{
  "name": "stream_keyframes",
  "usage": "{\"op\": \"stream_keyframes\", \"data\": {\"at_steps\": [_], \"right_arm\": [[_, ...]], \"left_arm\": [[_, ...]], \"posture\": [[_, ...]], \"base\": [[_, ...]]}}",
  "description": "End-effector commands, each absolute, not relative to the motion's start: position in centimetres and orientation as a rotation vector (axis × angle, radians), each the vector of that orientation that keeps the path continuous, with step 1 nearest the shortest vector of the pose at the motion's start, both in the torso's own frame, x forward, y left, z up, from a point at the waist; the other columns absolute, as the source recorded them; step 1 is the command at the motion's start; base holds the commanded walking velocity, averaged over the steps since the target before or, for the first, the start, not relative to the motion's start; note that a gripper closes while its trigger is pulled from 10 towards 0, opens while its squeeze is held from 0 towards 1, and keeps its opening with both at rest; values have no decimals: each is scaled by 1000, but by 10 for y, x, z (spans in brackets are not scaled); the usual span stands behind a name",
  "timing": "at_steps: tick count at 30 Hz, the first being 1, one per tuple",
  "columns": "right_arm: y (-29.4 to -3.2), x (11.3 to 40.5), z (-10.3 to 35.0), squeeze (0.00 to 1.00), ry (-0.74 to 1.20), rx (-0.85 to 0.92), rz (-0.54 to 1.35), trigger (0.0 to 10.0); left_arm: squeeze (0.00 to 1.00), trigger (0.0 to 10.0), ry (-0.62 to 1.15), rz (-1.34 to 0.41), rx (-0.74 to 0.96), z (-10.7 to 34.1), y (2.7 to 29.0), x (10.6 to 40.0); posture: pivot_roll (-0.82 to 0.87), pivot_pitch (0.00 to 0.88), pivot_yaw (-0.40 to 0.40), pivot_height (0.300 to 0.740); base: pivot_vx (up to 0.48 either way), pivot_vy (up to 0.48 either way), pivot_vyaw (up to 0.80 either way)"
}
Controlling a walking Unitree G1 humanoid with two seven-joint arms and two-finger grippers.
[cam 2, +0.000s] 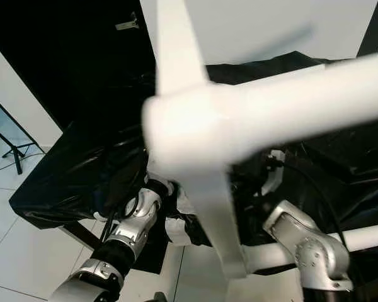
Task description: Building children table
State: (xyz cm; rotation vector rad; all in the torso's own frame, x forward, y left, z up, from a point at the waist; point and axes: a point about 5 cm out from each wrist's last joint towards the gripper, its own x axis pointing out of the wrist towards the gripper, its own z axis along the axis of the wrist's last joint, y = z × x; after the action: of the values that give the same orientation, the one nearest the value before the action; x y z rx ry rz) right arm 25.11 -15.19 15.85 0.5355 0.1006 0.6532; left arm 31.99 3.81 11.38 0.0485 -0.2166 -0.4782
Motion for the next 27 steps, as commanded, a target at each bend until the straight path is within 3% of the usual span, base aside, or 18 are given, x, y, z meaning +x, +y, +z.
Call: {"op": "stream_keyframes", "data": {"at_steps": [1, 13, 22, 27], "right_arm": [[-167, 257, 150, 0, 125, 488, 498, 0], [-158, 277, 145, 0, 61, 637, 496, 0], [-178, 275, 141, 0, 24, 657, 419, 0], [-191, 270, 137, 0, -25, 762, 376, 0]], "left_arm": [[0, 10000, -227, -468, 37, 113, 42, 319], [0, 10000, -262, -448, 19, 119, 45, 319], [0, 10000, -274, -437, 19, 120, 49, 318], [0, 10000, -277, -448, 19, 120, 47, 317]], "posture": [[78, 0, 94, 740], [96, 0, 96, 740], [90, 0, 104, 740], [77, 0, 113, 740]], "base": [[0, 0, 0], [0, 0, 0], [0, 0, 0], [0, 0, 0]]}}
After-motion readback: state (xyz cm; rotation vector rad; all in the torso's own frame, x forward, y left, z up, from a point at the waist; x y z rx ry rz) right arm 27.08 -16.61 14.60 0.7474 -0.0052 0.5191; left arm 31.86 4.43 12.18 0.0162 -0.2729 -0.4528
